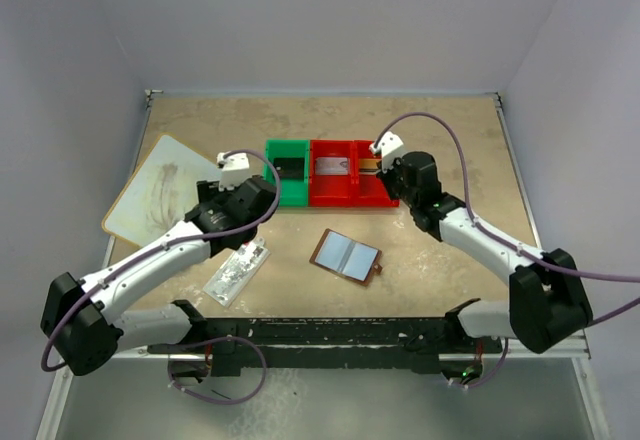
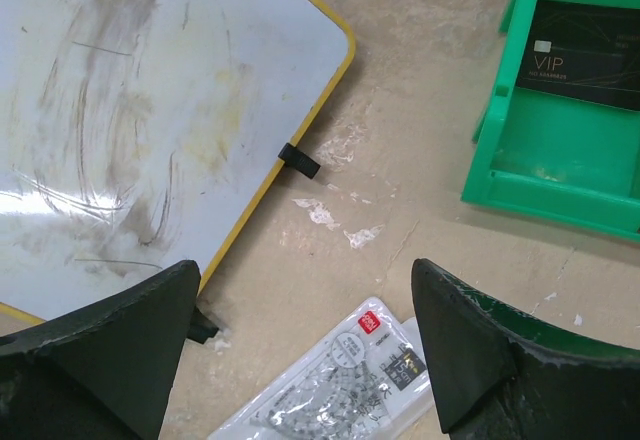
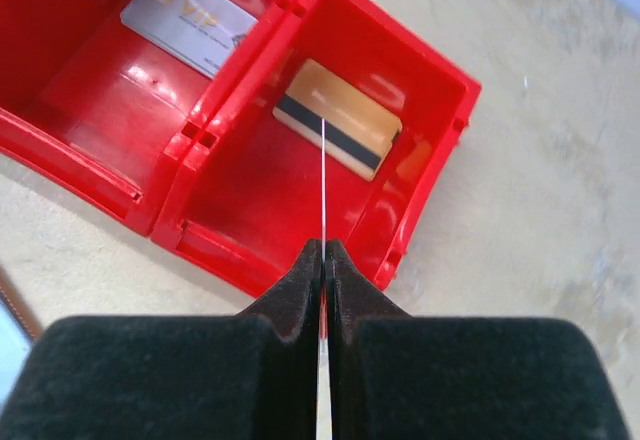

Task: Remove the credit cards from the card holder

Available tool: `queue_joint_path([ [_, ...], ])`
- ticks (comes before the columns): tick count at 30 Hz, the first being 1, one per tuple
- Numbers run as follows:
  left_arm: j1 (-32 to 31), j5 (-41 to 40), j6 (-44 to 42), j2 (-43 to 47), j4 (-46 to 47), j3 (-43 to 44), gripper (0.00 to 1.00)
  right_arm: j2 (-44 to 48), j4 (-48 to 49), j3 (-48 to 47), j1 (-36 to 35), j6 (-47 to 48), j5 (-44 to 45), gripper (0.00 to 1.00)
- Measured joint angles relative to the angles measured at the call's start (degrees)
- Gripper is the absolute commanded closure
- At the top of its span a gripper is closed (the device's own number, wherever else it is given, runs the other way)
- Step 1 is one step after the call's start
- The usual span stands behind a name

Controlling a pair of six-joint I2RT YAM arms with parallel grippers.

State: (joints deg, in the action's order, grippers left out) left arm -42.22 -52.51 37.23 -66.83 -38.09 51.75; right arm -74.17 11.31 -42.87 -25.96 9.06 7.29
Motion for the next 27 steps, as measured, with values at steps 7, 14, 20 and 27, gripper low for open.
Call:
queue_joint_path([
  [7, 0.0, -1.0, -2.4, 2.2, 1.4, -0.7, 0.15, -5.4, 1.7, -5.0, 0.1, 12.8, -3.7, 1.00],
  [14, 0.0, -1.8, -4.0, 5.6, 4.1, -1.9, 0.15, -12.2, 1.9, -7.7, 0.9, 23.2, -5.5, 1.00],
  [20, 0.0, -3.7, -4.0, 8.0, 4.6, -2.0, 0.15, -17.7, 0.9, -12.8, 2.0, 27.8, -6.8, 1.00],
  [27, 0.0, -5.3, -4.0, 8.5, 4.5, -2.0, 0.15, -24.4, -0.3, -19.0, 2.3, 31.3, -7.1, 1.00],
])
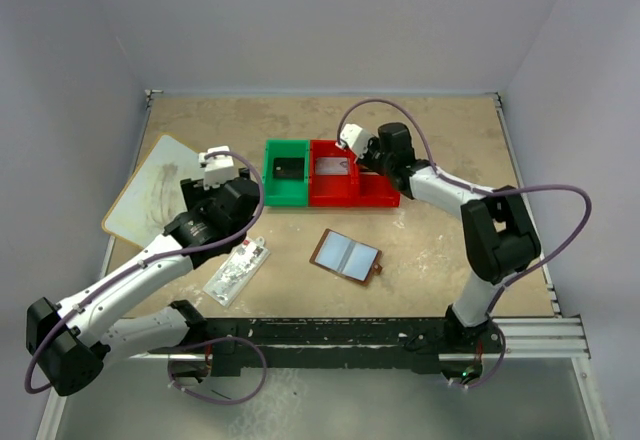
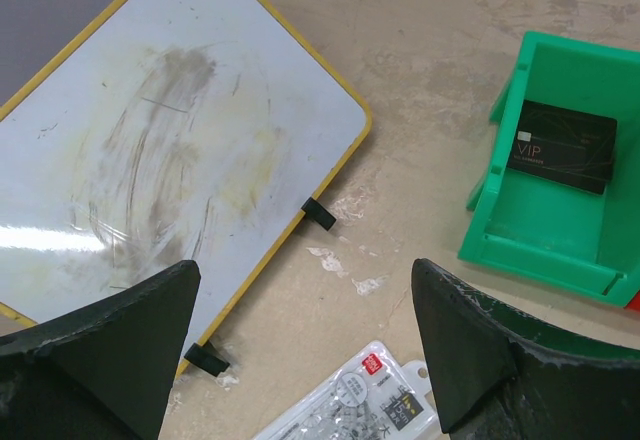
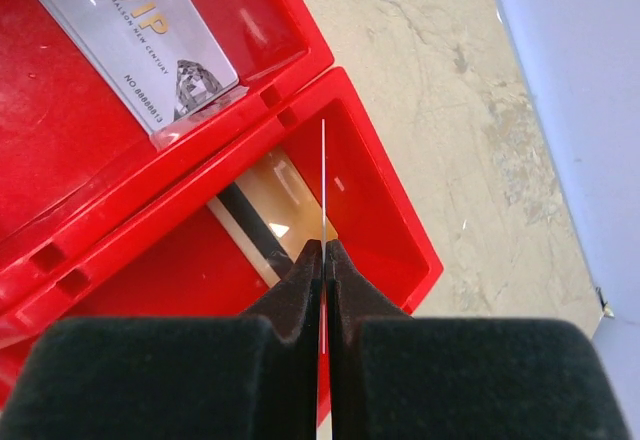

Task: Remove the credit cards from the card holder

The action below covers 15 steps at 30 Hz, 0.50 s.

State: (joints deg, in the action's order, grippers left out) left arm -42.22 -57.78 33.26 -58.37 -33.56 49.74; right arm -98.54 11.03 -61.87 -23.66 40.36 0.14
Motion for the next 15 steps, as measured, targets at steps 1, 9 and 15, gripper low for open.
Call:
queue_joint_path([
  [1, 0.0, -0.1, 0.0, 0.0, 0.0, 0.0, 0.15, -0.9, -0.2, -0.6, 0.0, 0.4, 0.0, 1.00],
  [9, 0.0, -1.1, 0.0, -0.2, -0.3, 0.0, 0.15, -6.4, -0.3, -2.2, 0.0, 4.6, 1.0, 0.94],
  [15, 0.0, -1.3, 0.0, -0.8, -0.4, 0.0, 0.15, -9.2, 0.9, -2.5, 0.0, 7.9, 3.9, 0.89],
])
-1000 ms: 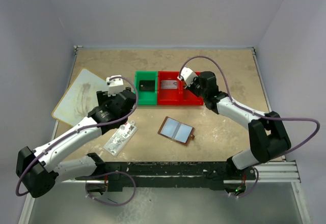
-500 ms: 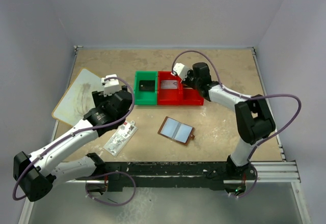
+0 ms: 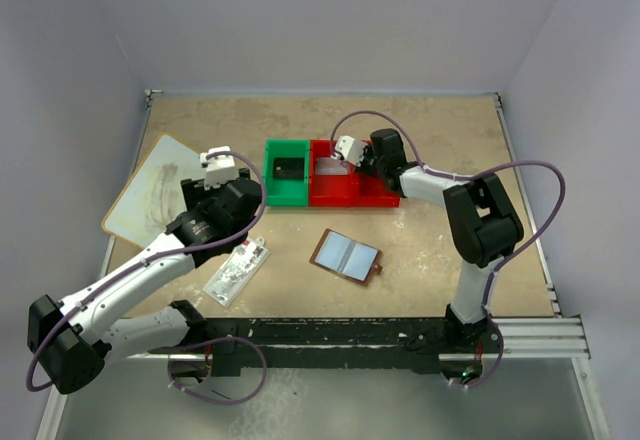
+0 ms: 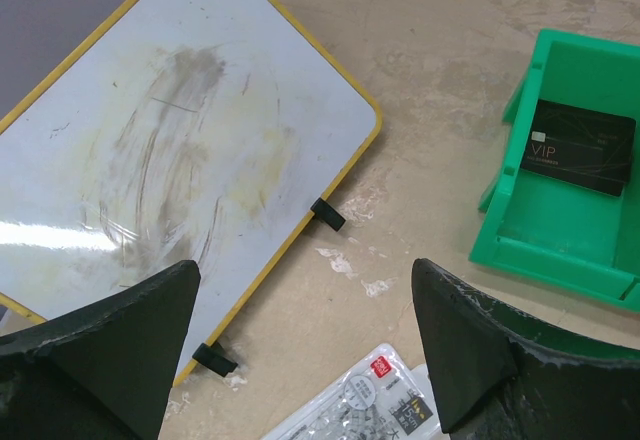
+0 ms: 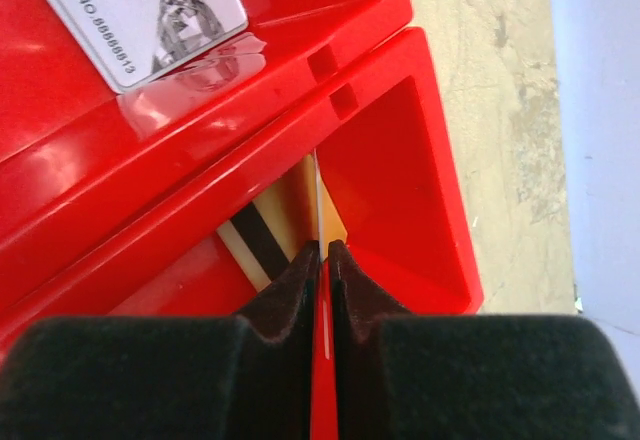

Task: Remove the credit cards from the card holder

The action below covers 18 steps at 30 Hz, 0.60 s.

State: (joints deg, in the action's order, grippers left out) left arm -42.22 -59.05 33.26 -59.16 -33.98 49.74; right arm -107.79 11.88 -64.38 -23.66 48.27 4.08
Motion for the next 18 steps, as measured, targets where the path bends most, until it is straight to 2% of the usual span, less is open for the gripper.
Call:
queue_joint_path([
  [7, 0.0, -0.3, 0.0, -0.3, 0.0, 0.0, 0.15, -0.3, 1.3, 0.0, 0.1, 1.6, 0.5, 0.85],
  [18, 0.0, -0.3, -0.1, -2.4, -0.5, 0.0, 0.16, -0.3, -1.5, 0.1, 0.1, 1.9, -3.3, 0.88],
])
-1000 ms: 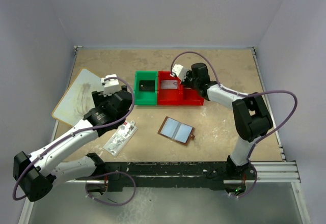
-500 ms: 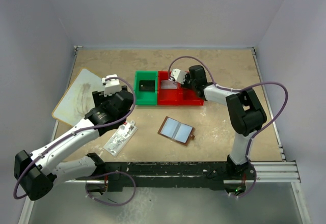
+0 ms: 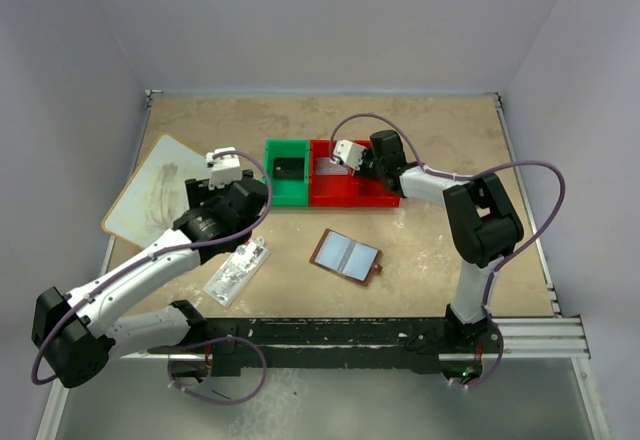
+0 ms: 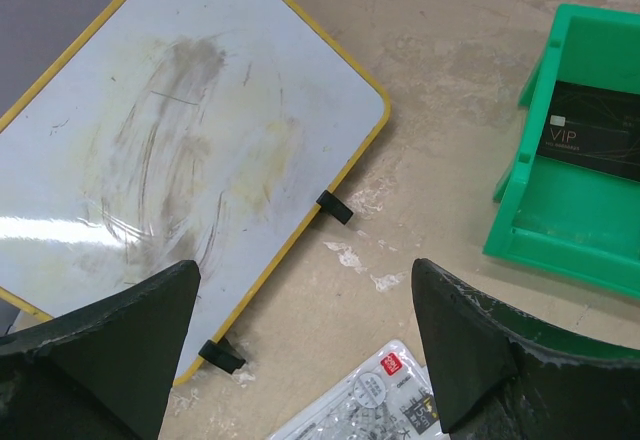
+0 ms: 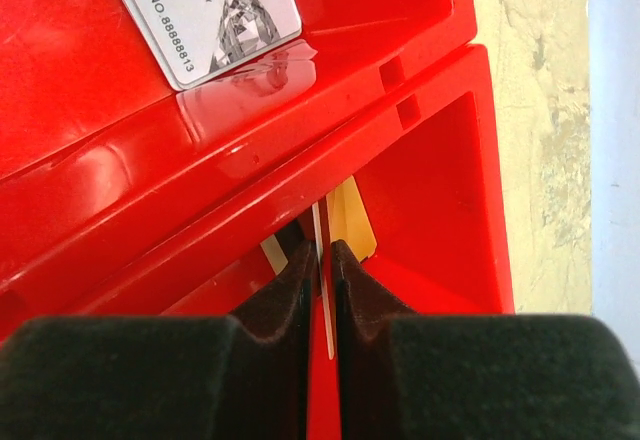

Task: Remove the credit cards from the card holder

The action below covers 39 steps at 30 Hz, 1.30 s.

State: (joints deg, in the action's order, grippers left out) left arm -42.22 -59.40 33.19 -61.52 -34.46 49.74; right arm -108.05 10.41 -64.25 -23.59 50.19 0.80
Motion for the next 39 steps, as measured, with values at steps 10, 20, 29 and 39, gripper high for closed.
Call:
queue_joint_path([
  [10, 0.0, 0.0, -0.1, -0.4, -0.7, 0.0, 0.16, 0.0, -0.2, 0.0, 0.4, -0.5, 0.7, 1.00],
  [20, 0.0, 0.0, -0.1, -1.2, -1.0, 0.0, 0.16, 1.3, 1.5, 2.1, 0.8, 1.1, -1.0, 1.00],
  [29, 0.0, 0.0, -1.0, -1.3, -1.0, 0.0, 0.17, 3.4, 3.5, 5.4, 2.0, 7.0, -6.6, 1.00],
  [39, 0.0, 0.0, -1.4, -1.5, -1.1, 0.0, 0.17, 3.2, 3.9, 5.5, 3.2, 11.8, -10.9, 1.00],
])
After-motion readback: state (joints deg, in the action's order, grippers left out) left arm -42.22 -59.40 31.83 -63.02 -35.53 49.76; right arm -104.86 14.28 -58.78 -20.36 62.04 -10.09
